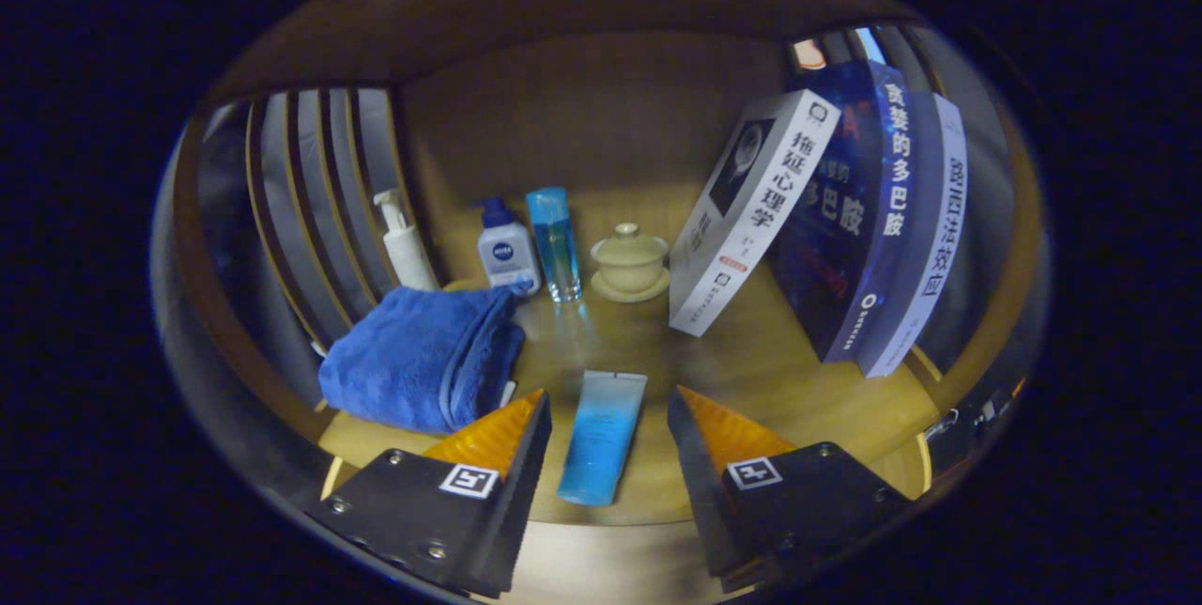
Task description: Pull open the drawer, take out the items inside it, and place them on the countertop above the cabinet.
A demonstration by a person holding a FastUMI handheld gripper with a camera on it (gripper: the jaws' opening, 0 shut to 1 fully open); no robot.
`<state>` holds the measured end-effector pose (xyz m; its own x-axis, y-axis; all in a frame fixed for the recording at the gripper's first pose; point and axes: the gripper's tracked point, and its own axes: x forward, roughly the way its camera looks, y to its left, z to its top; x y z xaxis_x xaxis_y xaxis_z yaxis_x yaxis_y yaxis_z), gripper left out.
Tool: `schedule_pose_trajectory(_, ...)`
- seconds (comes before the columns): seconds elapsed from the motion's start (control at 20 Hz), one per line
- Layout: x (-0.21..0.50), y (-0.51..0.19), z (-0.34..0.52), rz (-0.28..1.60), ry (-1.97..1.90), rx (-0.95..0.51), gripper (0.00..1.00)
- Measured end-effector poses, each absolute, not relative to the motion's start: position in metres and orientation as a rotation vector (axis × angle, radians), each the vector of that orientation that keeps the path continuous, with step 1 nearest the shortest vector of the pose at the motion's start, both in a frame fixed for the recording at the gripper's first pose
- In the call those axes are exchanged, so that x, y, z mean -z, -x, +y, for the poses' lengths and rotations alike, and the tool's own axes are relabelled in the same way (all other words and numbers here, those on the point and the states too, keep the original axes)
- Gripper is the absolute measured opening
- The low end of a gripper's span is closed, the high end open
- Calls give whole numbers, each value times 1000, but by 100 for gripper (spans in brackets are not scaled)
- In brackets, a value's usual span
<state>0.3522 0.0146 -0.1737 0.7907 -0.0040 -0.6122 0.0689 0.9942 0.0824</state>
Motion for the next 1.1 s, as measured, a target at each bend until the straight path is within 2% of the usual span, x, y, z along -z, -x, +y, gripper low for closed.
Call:
schedule_pose_trajectory(0.45,116,-300,24,503,-74,-47,74)
schedule_pose_trajectory(0.8,75,-220,40,364,-37,-121,74)
schedule_pose_trajectory(1.1,72,-149,37,307,-30,-111,75)
